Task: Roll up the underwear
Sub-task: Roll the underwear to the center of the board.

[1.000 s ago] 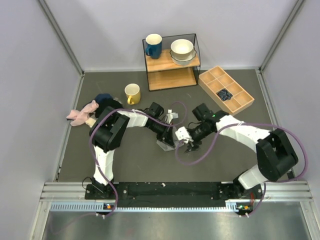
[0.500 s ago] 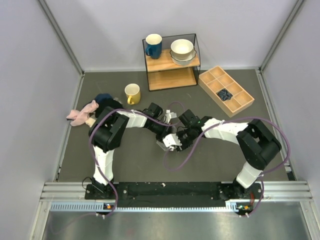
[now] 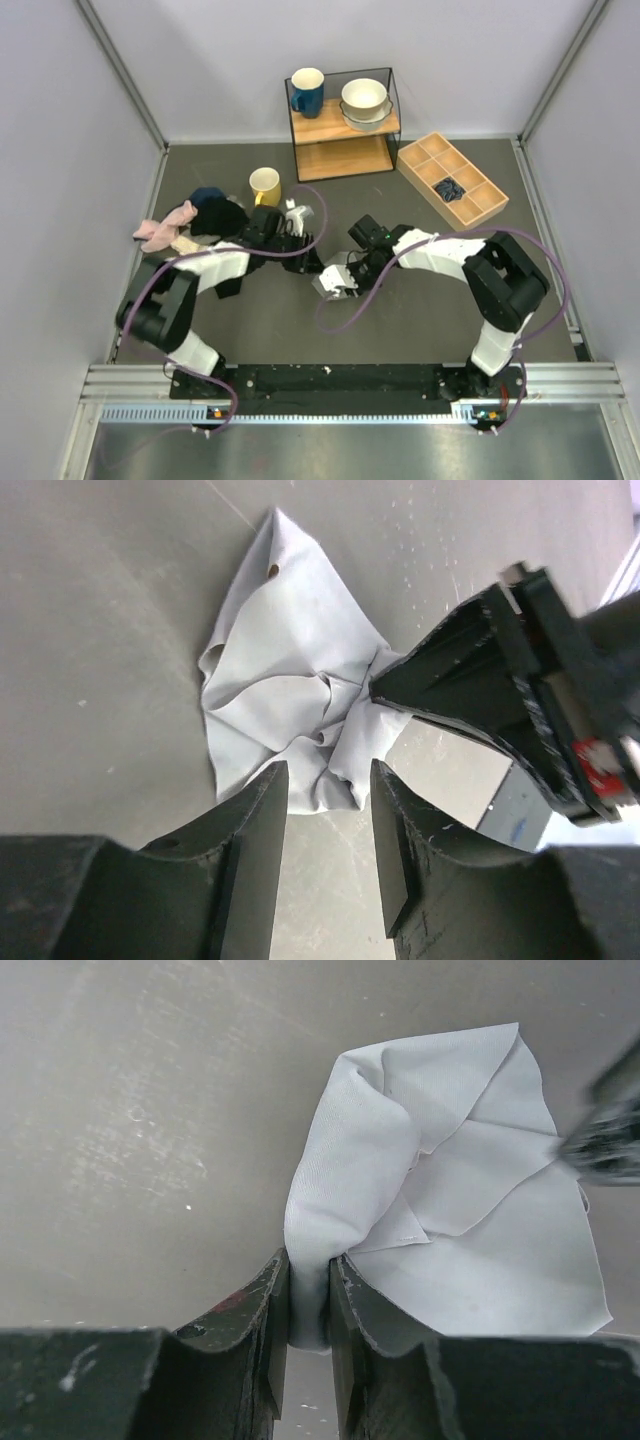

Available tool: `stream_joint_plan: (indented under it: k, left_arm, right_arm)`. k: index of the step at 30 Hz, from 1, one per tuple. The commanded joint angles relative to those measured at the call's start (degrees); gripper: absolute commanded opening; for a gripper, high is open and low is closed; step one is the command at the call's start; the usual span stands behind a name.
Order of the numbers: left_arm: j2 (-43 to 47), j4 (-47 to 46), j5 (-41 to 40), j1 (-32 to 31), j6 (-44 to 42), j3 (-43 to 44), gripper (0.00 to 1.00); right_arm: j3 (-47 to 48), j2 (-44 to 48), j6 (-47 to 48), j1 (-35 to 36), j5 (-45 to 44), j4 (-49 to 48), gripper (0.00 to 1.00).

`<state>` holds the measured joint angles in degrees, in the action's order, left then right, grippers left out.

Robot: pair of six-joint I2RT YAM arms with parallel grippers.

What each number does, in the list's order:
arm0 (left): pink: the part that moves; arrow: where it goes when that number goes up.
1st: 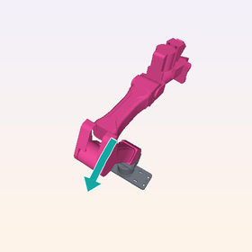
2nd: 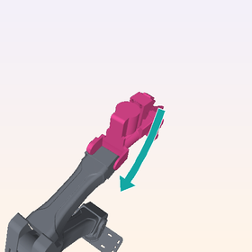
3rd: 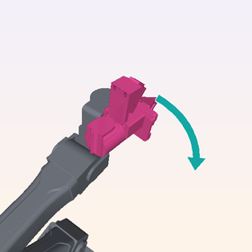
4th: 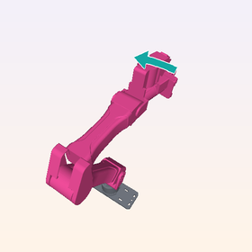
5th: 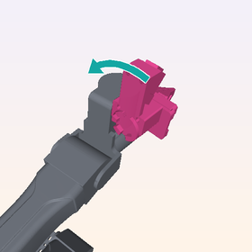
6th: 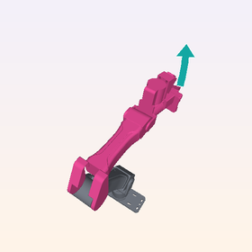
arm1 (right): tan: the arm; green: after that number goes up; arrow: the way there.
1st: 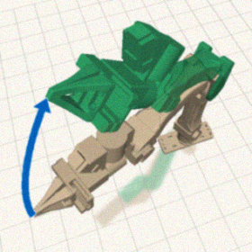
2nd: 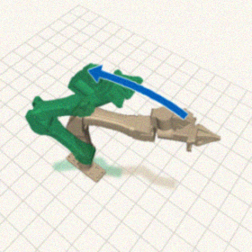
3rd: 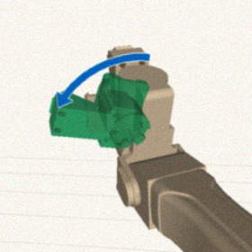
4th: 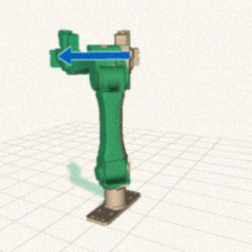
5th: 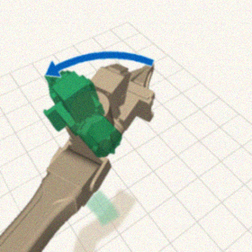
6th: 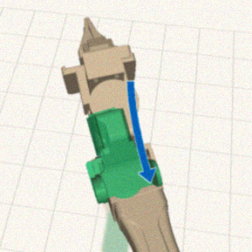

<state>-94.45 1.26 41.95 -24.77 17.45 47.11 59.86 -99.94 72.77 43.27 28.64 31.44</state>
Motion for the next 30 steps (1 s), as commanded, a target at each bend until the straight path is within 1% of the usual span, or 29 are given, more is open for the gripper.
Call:
stream_joint_plan:
  k: [1,2,3,4,5,6,7,8,9,11,12,13,14,16,17,18,20,21,22,23,24,26,27,30]
  left_arm:
    - [13.8,-9.1,-10.6,0.0,-1.9,-9.3,0.44]
    - [16.1,-10.6,-11.2,0.0,-2.0,-11.4,0.44]
    - [20.8,-14.8,-11.6,0.0,-2.1,-13.8,0.44]
    - [23.2,-17.1,-11.5,-0.1,-2.1,-18.4,0.44]
    - [25.4,-20.0,-10.9,-0.2,-2.5,-20.7,0.43]
    - [30.1,-24.8,-10.7,-0.3,-2.9,-23.1,0.43]
    - [32.4,-27.4,-10.5,-0.9,-3.2,-27.3,0.43]
    - [34.8,-29.1,-10.6,-1.2,-3.7,-29.1,0.43]
    - [39.5,-32.3,-10.8,-1.6,-4.4,-30.7,0.44]
    - [44.2,-34.9,-11.4,-2.3,-4.8,-35.3,0.44]
    - [48.9,-36.5,-11.3,-2.5,-5.2,-36.6,0.44]
    - [50.9,-39.7,-10.8,-3.1,-5.8,-39.3,0.44]
    - [52.9,-41.3,-10.9,-3.5,-6.1,-40.4,0.44]
    - [57.0,-43.5,-10.2,-5.9,-8.7,-42.4,0.45]
    - [57.7,-43.1,-10.5,-6.9,-11.0,-42.5,0.45]
    - [58.2,-42.4,-10.5,-9.5,-12.4,-42.5,0.45]
    - [57.2,-40.0,-11.3,-12.5,-16.1,-41.9,0.45]
    - [55.2,-39.0,-12.6,-16.1,-17.0,-41.1,0.45]
    - [53.9,-37.7,-14.0,-18.2,-19.9,-40.3,0.45]
    - [52.5,-34.3,-15.6,-20.2,-23.5,-39.4,0.45]
    - [49.4,-33.0,-18.4,-23.8,-25.1,-37.3,0.46]
    - [46.0,-29.3,-19.8,-26.3,-29.3,-35.0,0.46]
    - [42.6,-27.7,-20.9,-28.0,-30.8,-32.4,0.47]
    - [36.9,-21.0,-24.4,-30.0,-36.7,-27.0,0.48]
  right_arm:
    - [5.7,-2.4,-2.1,-0.1,4.7,10.9,0.2]
    - [6.7,-2.8,-2.7,-0.4,6.2,12.2,0.2]
    - [7.5,-3.2,-2.9,-0.8,6.9,13.5,0.2]
    - [9.5,-4.2,-3.2,-1.1,7.6,16.6,0.2]
    - [10.4,-4.7,-3.5,-1.3,8.8,17.8,0.2]
    - [12.4,-5.4,-3.9,-1.6,9.4,19.2,0.2]
    - [13.3,-6.6,-4.4,-1.9,10.1,20.4,0.2]
    - [14.2,-7.2,-4.7,-2.0,11.9,23.0,0.2]
    - [16.2,-7.8,-5.1,-2.5,12.8,24.1,0.2]
    - [18.4,-10.0,-6.0,-3.4,15.1,28.2,0.2]
    - [20.3,-10.8,-6.2,-3.7,15.6,29.5,0.2]
    - [21.3,-11.7,-7.1,-4.1,16.0,30.2,0.21]
    - [22.1,-13.8,-10.0,-4.3,15.6,30.6,0.21]
    - [25.0,-16.6,-12.2,-4.8,15.2,33.3,0.21]
    - [25.8,-19.4,-13.0,-5.2,14.6,34.0,0.21]
    - [27.6,-20.6,-13.7,-5.4,14.3,35.8,0.21]
    - [29.1,-23.7,-15.3,-6.3,14.6,37.1,0.21]
    - [30.3,-24.7,-16.0,-6.5,14.6,38.1,0.21]
    - [31.1,-25.7,-17.1,-6.8,14.8,38.5,0.21]
    - [31.7,-26.4,-17.7,-7.2,14.9,39.0,0.21]
    - [32.6,-27.6,-17.8,-7.5,15.1,39.4,0.21]
    - [33.4,-28.6,-18.7,-8.2,15.4,40.5,0.21]
    - [34.0,-29.7,-19.0,-8.5,15.6,40.9,0.21]
    - [35.0,-30.8,-18.9,-9.2,15.8,42.4,0.21]
